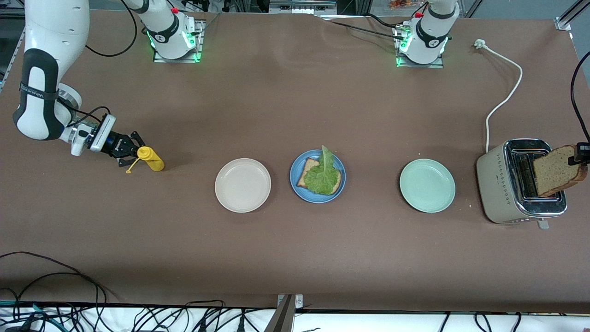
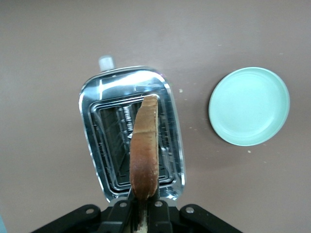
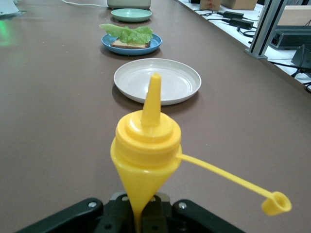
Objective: Make sandwich in blue plate with both arms
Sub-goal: 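Lift the toast with the left gripper and carry it to the blue plate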
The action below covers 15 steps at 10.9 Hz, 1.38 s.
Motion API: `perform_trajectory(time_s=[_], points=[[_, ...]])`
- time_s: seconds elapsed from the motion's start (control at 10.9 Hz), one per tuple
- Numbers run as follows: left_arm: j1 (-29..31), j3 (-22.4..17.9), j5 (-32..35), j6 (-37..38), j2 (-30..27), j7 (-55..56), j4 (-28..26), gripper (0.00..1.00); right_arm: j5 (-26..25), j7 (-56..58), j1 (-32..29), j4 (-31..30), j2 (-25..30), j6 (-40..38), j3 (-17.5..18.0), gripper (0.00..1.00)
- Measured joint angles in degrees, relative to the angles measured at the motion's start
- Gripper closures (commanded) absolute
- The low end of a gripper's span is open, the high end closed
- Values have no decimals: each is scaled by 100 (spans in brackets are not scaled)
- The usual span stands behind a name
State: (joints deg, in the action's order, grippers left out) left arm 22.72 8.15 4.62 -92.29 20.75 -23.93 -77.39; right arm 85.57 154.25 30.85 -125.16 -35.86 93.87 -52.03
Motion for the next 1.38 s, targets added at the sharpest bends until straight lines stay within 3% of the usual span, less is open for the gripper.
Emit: perform_trajectory(time_s=[0.55, 0.83, 0.92, 1.01, 1.1, 1.2, 1.38], points=[[-44, 1361, -7, 997, -285, 6, 57, 100, 291, 145, -44, 23, -361, -428, 3, 100], [-224, 1826, -301, 1291, -147, -4, -77, 100, 297, 146, -74, 86, -382, -443, 3, 63], [-399, 1837, -559, 1355, 19, -3, -119, 100, 303, 146, -79, 90, -388, -450, 3, 59], [-587, 1840, -757, 1357, 245, -3, -144, 100, 305, 146, -86, 96, -393, -455, 3, 49], [-749, 1841, -1018, 1356, 471, 0, -151, 100, 307, 146, -93, 101, -399, -459, 3, 20], [-878, 1837, -1398, 1350, 697, 4, -154, 100, 307, 145, -97, 106, -403, -464, 3, 0], [-1043, 1835, -2165, 1304, 1170, -2, -153, 100, 308, 141, -104, 117, -408, -473, 3, 0]])
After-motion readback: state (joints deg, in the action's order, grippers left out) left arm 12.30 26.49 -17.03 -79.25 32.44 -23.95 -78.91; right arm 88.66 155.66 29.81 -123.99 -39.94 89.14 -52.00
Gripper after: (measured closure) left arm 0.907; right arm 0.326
